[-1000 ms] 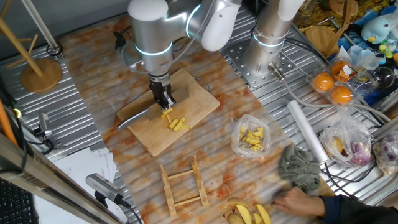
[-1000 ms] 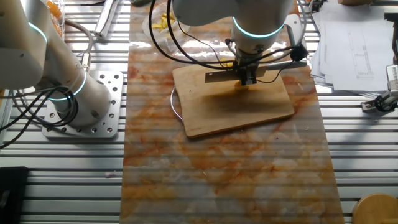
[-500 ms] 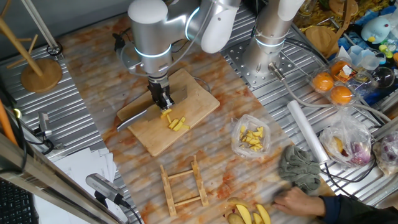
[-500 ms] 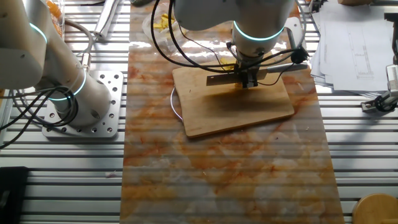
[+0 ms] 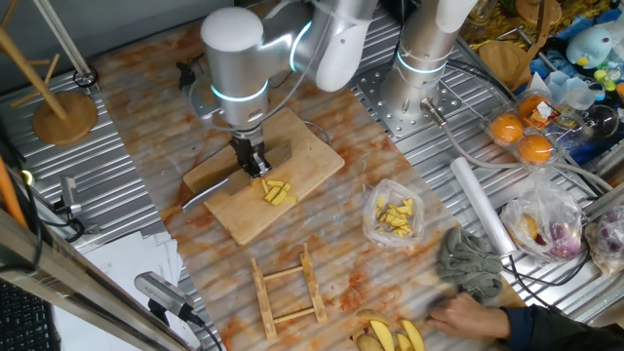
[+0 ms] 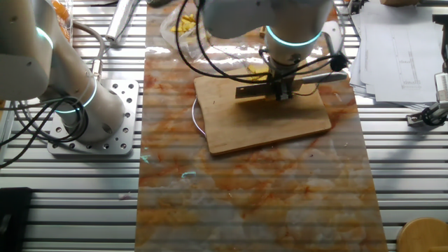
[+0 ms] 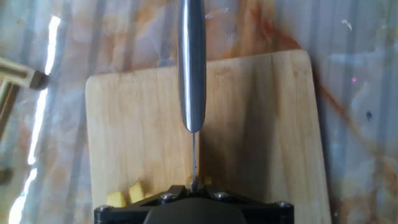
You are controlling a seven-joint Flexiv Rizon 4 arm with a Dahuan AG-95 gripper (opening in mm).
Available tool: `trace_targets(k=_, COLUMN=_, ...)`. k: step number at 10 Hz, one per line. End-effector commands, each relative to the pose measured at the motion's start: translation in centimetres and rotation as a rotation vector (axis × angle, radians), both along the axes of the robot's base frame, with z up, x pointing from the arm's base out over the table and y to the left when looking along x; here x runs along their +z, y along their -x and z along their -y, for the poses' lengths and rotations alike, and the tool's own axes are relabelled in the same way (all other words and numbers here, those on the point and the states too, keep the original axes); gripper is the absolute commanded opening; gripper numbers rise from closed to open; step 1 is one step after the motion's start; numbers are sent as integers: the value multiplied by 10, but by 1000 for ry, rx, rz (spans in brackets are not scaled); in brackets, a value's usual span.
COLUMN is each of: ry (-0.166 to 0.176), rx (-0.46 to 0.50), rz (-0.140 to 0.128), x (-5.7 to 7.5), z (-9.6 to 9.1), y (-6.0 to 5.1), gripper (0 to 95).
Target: Chop the potatoes
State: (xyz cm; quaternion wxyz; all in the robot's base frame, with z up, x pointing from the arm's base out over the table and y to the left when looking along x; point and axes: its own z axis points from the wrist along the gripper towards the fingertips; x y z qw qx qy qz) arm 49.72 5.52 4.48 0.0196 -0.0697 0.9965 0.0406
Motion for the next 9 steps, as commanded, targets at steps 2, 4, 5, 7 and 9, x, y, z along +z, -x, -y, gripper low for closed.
trace_targets(k=2, ry=-14, rx=-4, rz=11, x=-4, z=2, y=1, gripper=0)
trace_targets(k=4, ry=0, rx=19, rz=-7, x=10, z=5, y=1, gripper=0)
trace_targets(k=5, ry=-5, rx=26, rz=-7, x=15, z=8, y=3, gripper=0)
trace_targets(k=7, ry=0, rx=39, rz=-6, x=20, z=15, y=7, gripper=0)
trace_targets(k=9, ry=6, rx=42, rz=-5, x=21, z=18, y=8, gripper=0)
